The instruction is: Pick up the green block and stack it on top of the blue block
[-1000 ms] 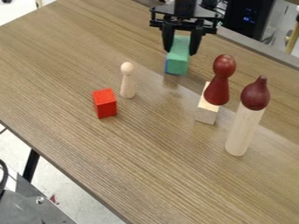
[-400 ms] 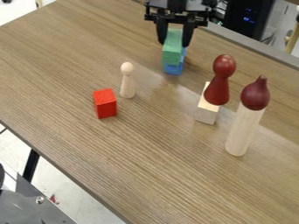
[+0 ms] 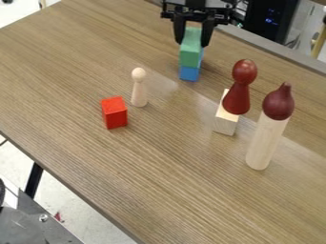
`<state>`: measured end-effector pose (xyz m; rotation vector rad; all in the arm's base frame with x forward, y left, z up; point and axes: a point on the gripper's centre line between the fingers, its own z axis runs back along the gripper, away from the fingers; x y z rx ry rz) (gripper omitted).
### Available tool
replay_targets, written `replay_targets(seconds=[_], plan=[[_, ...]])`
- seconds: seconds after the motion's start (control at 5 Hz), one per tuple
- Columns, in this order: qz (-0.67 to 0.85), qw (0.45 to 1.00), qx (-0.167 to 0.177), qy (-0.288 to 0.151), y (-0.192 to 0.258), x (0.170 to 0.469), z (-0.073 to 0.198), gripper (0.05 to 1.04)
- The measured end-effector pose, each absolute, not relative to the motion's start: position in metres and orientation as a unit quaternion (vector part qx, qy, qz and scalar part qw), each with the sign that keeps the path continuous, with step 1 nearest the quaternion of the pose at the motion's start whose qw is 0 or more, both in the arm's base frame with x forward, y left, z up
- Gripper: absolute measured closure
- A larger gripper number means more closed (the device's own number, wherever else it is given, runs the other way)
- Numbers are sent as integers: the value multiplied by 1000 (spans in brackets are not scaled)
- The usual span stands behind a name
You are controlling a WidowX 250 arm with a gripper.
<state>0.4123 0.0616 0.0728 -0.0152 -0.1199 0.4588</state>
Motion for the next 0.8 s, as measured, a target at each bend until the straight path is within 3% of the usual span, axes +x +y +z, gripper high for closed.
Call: replay_targets(seconds=[0.2, 0.4, 0.6, 0.8], plan=[[229, 972, -7, -57, 62, 412, 71, 454], [232, 971, -2, -51, 63, 412, 66, 159], [231, 971, 2, -56, 64, 413, 66, 81], [221, 973, 3, -63, 62, 408, 66, 85]])
